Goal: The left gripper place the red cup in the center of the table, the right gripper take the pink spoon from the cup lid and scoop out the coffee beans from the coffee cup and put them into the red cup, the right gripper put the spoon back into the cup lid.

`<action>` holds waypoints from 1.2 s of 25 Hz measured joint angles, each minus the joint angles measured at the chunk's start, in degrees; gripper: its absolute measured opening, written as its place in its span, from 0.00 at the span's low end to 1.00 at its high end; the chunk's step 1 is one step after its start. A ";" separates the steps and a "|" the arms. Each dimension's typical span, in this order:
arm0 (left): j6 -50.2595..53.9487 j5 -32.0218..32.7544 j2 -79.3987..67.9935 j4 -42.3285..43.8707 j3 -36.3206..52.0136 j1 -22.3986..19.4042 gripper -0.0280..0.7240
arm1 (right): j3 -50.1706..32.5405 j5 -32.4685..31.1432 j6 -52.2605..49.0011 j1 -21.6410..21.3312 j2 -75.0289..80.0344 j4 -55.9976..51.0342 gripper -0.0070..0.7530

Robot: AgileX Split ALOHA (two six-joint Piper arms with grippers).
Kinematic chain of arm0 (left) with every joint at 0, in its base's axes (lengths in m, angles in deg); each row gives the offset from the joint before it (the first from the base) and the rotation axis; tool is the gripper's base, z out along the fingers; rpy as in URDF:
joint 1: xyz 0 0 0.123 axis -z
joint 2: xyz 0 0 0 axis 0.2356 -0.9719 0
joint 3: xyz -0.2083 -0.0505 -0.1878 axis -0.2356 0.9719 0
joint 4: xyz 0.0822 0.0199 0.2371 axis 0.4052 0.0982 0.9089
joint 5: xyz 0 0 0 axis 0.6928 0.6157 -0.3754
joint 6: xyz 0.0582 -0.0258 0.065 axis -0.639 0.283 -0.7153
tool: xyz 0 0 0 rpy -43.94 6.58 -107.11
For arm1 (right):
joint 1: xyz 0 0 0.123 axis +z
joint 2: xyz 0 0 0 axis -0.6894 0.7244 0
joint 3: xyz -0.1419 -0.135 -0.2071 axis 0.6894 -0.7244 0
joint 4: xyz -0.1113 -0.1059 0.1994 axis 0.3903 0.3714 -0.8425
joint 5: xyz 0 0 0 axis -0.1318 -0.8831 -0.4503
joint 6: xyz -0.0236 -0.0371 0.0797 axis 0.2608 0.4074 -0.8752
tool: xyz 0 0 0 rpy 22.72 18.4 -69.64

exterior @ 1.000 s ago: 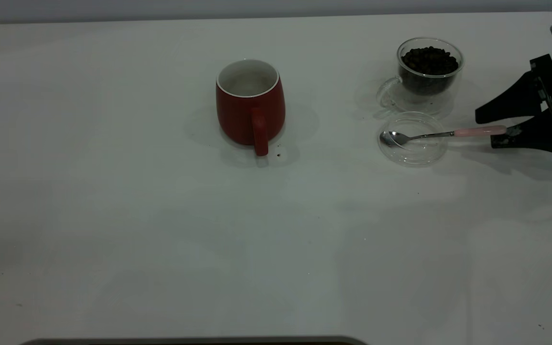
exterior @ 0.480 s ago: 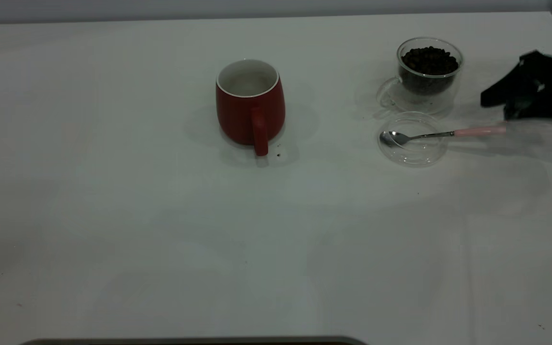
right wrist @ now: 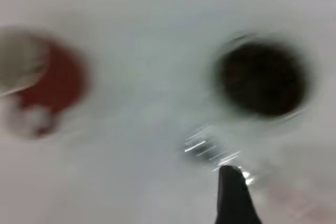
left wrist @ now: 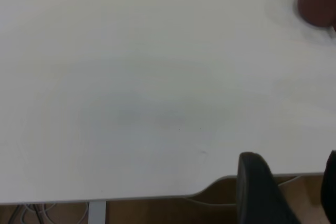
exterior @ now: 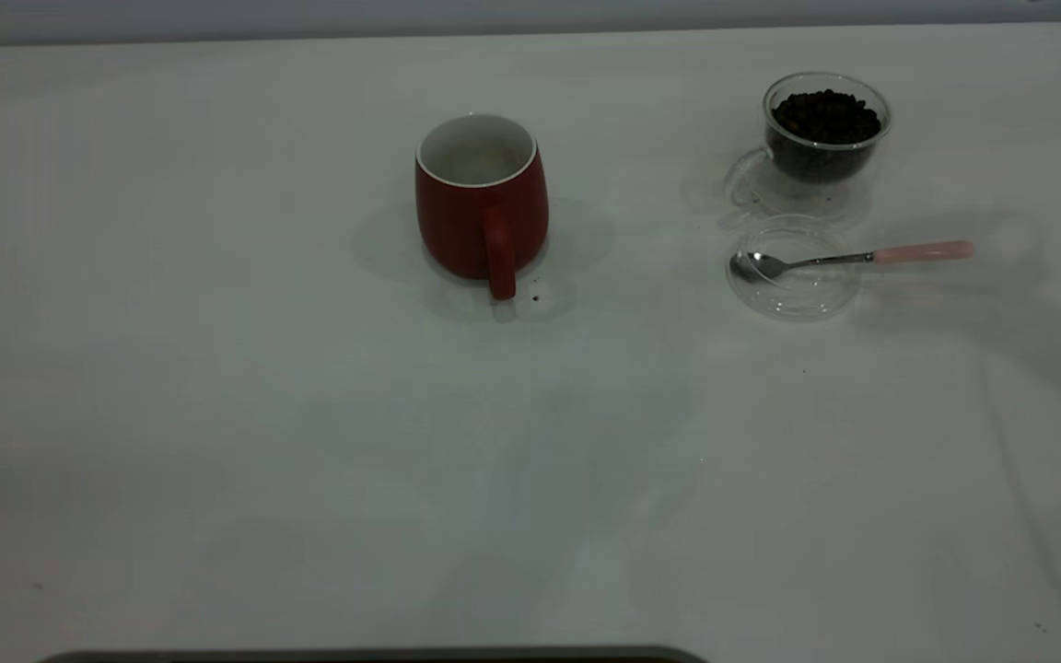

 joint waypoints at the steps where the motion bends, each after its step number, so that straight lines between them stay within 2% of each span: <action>1: 0.00 0.00 0.00 0.00 0.00 0.00 0.51 | -0.73 -5.36 -2.77 0.29 -2.03 1.56 0.65; 3: 0.00 0.00 0.00 0.00 0.00 0.00 0.51 | -1.59 -15.18 -9.35 0.35 -6.39 6.55 0.64; 5: 0.00 0.00 0.00 0.00 0.00 0.00 0.51 | -1.74 -24.65 -16.28 0.35 -10.07 17.04 0.63; 7: 0.00 0.00 0.00 0.00 0.00 0.00 0.51 | -1.78 -31.87 -25.66 0.35 -13.73 29.21 0.62; 9: 0.00 0.00 0.00 0.00 0.00 0.00 0.51 | -1.98 -35.66 -35.84 0.35 -16.66 40.93 0.62; 11: 0.00 0.00 0.00 0.00 0.00 0.00 0.51 | -2.79 -36.29 -46.15 0.35 -20.12 47.75 0.62; 14: 0.00 0.00 0.00 0.00 0.00 0.00 0.51 | -6.99 -36.34 -51.47 0.29 -27.07 50.73 0.62; 22: 0.00 0.00 0.00 0.00 0.00 0.00 0.51 | -22.26 -30.57 -47.84 0.29 -49.28 46.69 0.62; 30: 0.00 0.00 0.00 0.00 0.00 0.00 0.51 | -31.04 -30.84 -47.72 0.29 -69.54 46.37 0.62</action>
